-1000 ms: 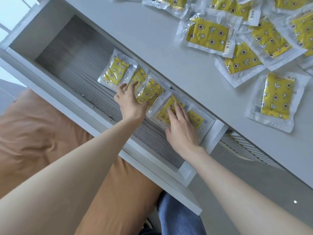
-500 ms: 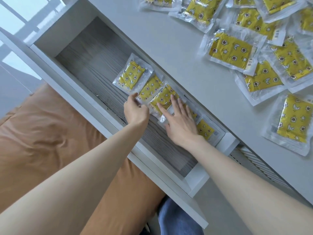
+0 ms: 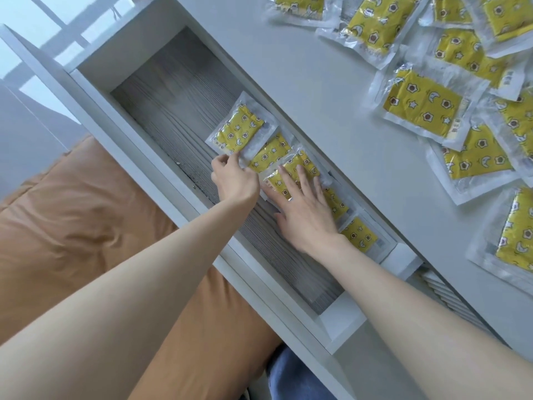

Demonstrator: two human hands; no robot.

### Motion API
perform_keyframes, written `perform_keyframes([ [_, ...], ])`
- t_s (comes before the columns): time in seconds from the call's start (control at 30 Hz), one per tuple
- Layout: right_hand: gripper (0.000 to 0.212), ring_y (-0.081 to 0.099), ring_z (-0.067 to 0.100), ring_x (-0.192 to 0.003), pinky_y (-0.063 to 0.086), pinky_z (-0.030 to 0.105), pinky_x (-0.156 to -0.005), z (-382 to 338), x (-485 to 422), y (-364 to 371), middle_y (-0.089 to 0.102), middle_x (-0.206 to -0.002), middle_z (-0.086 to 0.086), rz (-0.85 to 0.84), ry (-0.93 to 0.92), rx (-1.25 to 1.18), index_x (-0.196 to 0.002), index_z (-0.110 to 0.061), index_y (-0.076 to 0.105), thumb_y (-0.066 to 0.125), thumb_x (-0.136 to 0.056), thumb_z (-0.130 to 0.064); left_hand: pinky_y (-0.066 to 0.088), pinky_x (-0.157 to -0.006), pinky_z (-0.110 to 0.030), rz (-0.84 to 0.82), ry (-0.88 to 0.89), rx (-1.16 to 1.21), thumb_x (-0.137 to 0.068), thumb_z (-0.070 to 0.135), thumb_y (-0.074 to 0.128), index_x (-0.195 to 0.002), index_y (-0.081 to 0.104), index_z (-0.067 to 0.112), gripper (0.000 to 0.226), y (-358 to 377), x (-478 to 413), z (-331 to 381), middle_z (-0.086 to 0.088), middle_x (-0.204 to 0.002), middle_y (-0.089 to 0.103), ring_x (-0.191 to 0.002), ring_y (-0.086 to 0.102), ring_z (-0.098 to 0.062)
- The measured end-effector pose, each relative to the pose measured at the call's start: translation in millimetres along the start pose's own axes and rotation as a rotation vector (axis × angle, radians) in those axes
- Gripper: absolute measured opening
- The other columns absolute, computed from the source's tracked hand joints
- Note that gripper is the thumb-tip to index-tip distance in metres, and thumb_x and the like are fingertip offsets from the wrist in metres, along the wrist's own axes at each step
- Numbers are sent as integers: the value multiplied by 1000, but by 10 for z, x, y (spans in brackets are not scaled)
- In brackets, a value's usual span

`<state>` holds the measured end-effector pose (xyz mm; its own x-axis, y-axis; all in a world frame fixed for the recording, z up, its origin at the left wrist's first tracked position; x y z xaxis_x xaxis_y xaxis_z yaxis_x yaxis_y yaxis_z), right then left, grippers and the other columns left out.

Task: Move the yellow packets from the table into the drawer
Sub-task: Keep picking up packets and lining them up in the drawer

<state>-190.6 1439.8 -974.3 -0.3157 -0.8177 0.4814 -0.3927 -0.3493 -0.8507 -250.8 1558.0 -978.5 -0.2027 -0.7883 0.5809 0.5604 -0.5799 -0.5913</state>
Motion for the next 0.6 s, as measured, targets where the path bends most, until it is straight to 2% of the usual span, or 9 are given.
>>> perform_keyframes([
  [0.1,62,-20,33,-146,-9,51,-116,22,-32,1,-18,-160,0,-22,-8,14,-152,-39,5,38,-100,-33,26,-98,-21,-3,18,-18,-94,1,35,-147,34,18,55,-63,-78,22,0,-153,23,-140,19,-19],
  [0.2,62,-20,32,-146,-9,48,-116,42,-25,-5,-18,-160,-1,-19,-17,-1,-152,-40,6,40,-100,-33,20,-113,-33,-24,27,-44,-90,-4,32,-149,29,18,62,-113,-126,56,2,-157,18,-143,12,-21],
  [0.37,63,-21,32,-145,-7,48,-117,41,-19,-15,-18,-160,0,-33,-16,-9,-152,-39,5,41,-100,-31,17,-115,-36,-50,28,-30,-88,-7,32,-150,26,18,67,-141,-138,55,3,-158,16,-145,9,-22],
  [0.47,64,-20,33,-146,-3,50,-117,21,25,-87,-18,-160,1,-28,-20,-25,-152,-37,5,42,-100,-29,18,-116,-35,-90,52,-4,-89,-5,35,-150,26,19,66,-164,-92,63,1,-158,19,-144,17,-23],
  [0.5,64,-18,32,-146,-2,51,-118,12,51,-123,-17,-160,1,-22,-17,-37,-152,-36,7,43,-100,-27,25,-114,-35,-101,59,17,-89,-3,36,-150,26,20,65,-190,-51,82,-1,-156,23,-141,27,-24],
  [0.53,64,-15,32,-147,0,51,-120,0,82,-166,-14,-161,1,-12,-12,-49,-152,-35,9,44,-99,-25,39,-108,-32,-105,67,41,-90,-1,38,-149,27,20,64,-231,2,110,-4,-154,28,-130,43,-24],
  [0.57,63,-9,31,-148,2,52,-120,-14,121,-223,-8,-162,1,1,-1,-63,-152,-33,13,45,-99,-24,51,-91,-23,-108,72,64,-92,0,38,-149,28,21,62,-282,67,144,-5,-152,33,-108,58,-18],
  [0.6,61,-1,29,-149,4,52,-120,-32,172,-295,0,-162,2,18,14,-81,-152,-31,18,46,-98,-23,51,-67,-10,-112,68,79,-93,0,38,-148,29,21,60,-343,143,182,-4,-150,36,-80,58,-7],
])
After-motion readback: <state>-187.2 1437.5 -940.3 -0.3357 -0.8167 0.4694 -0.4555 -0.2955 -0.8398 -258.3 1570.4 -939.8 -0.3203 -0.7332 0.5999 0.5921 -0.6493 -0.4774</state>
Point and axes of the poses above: each hand's wrist, its own x-axis away from the middle knuckle, its own y-axis out of the palm, z = x × y, the point moved 6 cm from there along -x, towards the middle knuckle
